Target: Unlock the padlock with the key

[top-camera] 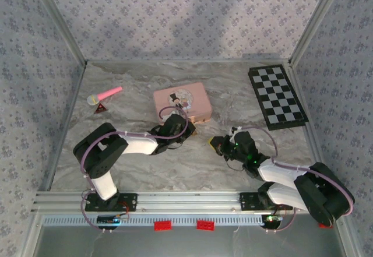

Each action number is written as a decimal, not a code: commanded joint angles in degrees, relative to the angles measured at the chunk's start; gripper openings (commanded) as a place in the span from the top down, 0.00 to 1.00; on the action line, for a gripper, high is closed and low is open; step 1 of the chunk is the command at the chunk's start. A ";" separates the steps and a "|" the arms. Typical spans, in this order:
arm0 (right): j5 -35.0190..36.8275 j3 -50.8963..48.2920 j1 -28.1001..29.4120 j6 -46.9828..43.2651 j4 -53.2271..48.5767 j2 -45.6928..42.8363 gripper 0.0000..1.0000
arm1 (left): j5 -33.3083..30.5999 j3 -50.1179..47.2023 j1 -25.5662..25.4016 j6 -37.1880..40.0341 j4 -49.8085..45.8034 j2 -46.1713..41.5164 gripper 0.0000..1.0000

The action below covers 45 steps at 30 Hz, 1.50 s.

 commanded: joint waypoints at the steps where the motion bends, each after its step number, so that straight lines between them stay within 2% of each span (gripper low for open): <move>1: 1.67 0.60 0.75 2.02 1.03 -0.36 1.00 | 4.65 1.53 -0.65 -3.08 3.30 1.48 0.99; 7: -1.85 2.19 1.84 3.27 8.04 6.22 1.00 | 5.08 1.62 -0.70 -3.43 2.82 1.35 0.99; 14: -1.21 2.11 3.52 5.74 17.47 13.95 1.00 | 5.27 1.00 -0.63 -4.03 3.55 1.26 0.99; 20: 1.39 1.34 4.27 6.29 18.35 14.33 1.00 | 5.42 0.56 -0.68 -4.53 4.48 1.51 0.99; 34: 0.98 1.05 4.33 8.98 25.28 19.18 1.00 | 6.37 0.65 -0.71 -5.41 6.78 2.91 0.99; 45: 0.16 0.49 4.11 13.53 43.50 33.19 1.00 | 6.18 0.14 -0.71 -5.67 7.19 2.93 0.99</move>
